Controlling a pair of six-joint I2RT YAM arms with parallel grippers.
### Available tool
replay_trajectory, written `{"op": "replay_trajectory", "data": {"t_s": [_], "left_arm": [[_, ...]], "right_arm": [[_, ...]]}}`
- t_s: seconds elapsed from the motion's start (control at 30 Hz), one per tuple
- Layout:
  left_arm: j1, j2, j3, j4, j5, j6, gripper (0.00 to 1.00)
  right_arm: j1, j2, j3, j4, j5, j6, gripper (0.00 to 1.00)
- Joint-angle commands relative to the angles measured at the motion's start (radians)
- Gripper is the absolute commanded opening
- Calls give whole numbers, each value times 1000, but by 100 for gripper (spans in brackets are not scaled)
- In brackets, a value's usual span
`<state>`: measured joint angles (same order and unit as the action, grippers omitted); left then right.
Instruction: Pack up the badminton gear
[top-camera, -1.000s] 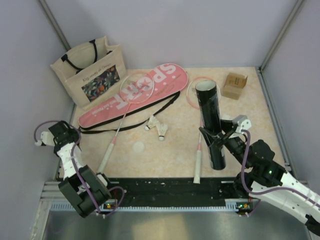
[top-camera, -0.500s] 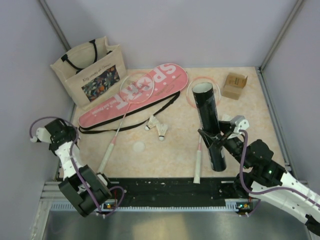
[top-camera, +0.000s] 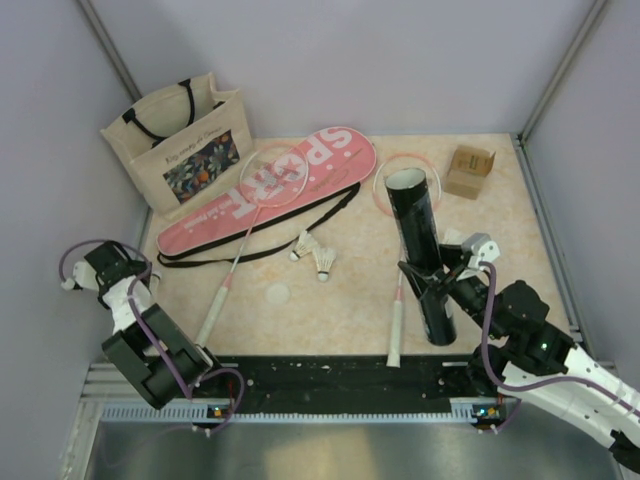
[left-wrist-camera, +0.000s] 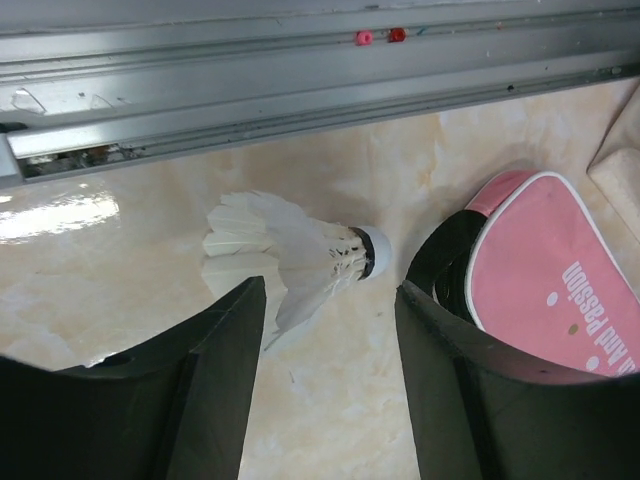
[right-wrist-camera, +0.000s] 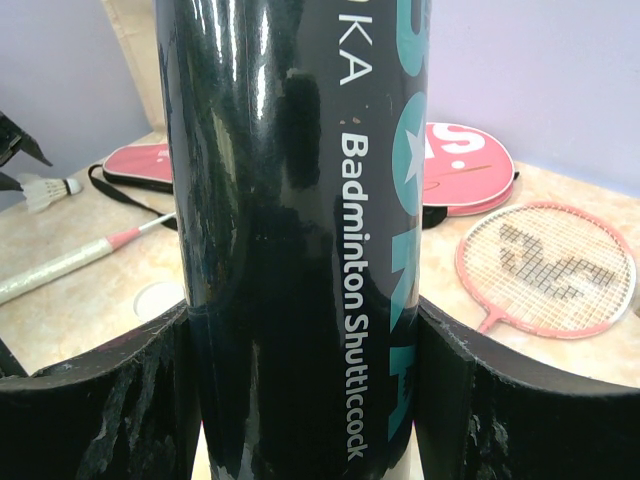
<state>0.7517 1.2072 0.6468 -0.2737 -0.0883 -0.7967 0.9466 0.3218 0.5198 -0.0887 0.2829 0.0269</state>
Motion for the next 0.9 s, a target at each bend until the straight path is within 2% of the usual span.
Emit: {"op": "replay_trajectory", "data": {"t_s": [0.0, 0.17, 0.47, 0.7, 0.87], "left_arm": [[8, 49, 16, 45, 76, 13, 57], [8, 57, 10, 44, 84, 10, 39], [8, -47, 36, -27, 53, 1, 0], [8, -118, 56, -84, 84, -59, 0], [6, -136, 122, -146, 197, -45, 0]], "right_arm": [[-5, -23, 51, 29, -4, -4, 21], [-5, -18, 51, 38, -11, -2, 21], [-5, -20, 48, 27, -10, 19, 22], [-3, 17, 34, 26, 16, 13, 22], [-5, 109, 86, 15, 4, -18, 23]]}}
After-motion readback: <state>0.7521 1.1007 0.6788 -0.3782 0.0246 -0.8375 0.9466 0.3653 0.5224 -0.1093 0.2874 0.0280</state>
